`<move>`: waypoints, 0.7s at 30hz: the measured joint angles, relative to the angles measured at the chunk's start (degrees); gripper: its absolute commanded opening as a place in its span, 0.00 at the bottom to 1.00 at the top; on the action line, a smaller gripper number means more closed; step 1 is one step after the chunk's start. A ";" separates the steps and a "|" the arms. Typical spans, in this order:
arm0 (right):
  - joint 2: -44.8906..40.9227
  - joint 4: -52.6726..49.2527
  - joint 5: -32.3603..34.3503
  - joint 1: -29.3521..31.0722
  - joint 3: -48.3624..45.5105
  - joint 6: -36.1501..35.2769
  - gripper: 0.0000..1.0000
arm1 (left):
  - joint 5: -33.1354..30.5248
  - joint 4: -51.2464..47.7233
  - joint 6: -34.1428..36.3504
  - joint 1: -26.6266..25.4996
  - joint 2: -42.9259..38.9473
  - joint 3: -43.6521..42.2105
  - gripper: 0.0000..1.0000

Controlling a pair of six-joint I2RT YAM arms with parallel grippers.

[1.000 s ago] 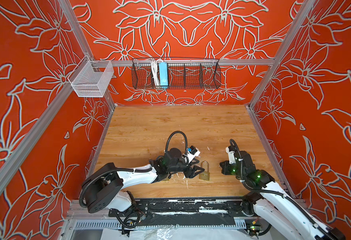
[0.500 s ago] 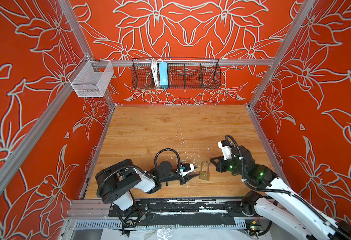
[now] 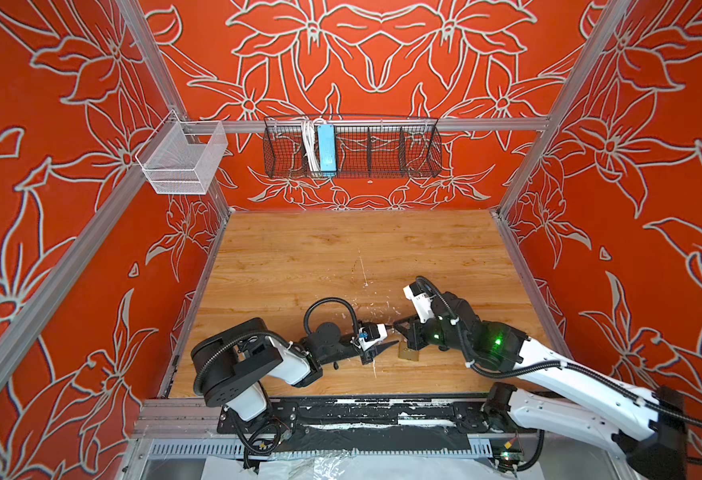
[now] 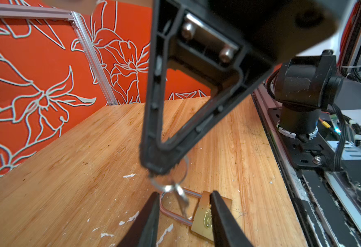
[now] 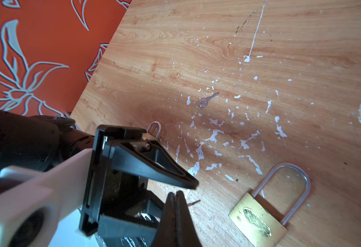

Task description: Unlock with the key

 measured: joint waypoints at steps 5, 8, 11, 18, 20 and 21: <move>2.27 0.68 2.91 2.60 1.49 0.00 0.00 | -3.34 -0.22 0.37 0.00 0.04 0.00 0.32; 1.92 0.81 4.39 3.56 1.84 0.00 0.00 | -5.68 -0.66 0.55 0.00 0.02 0.00 0.28; 1.07 0.85 5.57 3.82 1.86 0.00 0.00 | -7.48 -1.49 0.81 0.00 -0.35 0.00 0.27; 0.44 0.81 6.88 3.85 1.97 0.00 0.00 | -9.11 -1.75 1.27 0.00 -1.07 -0.37 0.20; 0.44 0.81 6.99 3.85 1.97 0.00 0.00 | -9.31 -1.92 1.66 0.00 -1.11 -0.52 0.16; 0.44 0.79 7.04 3.85 1.97 0.00 0.00 | -9.35 -2.16 1.77 0.00 -1.20 -0.52 0.14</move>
